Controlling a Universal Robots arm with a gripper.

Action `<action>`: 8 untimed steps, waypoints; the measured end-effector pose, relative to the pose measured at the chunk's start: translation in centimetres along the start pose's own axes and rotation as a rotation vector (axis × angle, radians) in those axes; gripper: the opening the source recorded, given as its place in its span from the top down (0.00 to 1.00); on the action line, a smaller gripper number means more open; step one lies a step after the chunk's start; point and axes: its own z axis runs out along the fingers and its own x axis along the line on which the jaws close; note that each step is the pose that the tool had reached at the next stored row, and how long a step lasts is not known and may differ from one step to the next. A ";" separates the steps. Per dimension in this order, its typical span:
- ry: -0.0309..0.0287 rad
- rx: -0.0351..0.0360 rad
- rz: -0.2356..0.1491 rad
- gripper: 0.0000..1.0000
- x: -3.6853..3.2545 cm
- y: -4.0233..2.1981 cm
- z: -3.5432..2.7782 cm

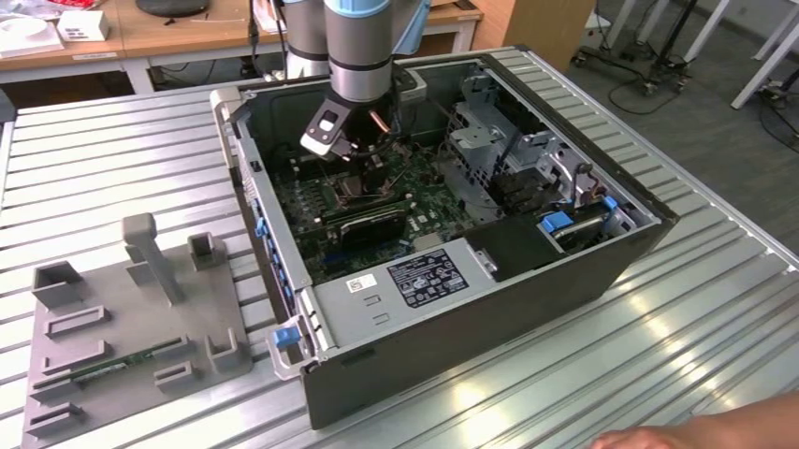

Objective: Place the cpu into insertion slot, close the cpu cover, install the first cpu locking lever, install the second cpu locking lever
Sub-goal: 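Place the cpu into insertion slot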

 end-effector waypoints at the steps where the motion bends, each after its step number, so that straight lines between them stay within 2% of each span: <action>1: 0.0003 -0.0001 0.000 0.46 0.02 0.00 0.01; 8: 0.0000 0.0001 0.000 0.46 0.19 -0.02 0.15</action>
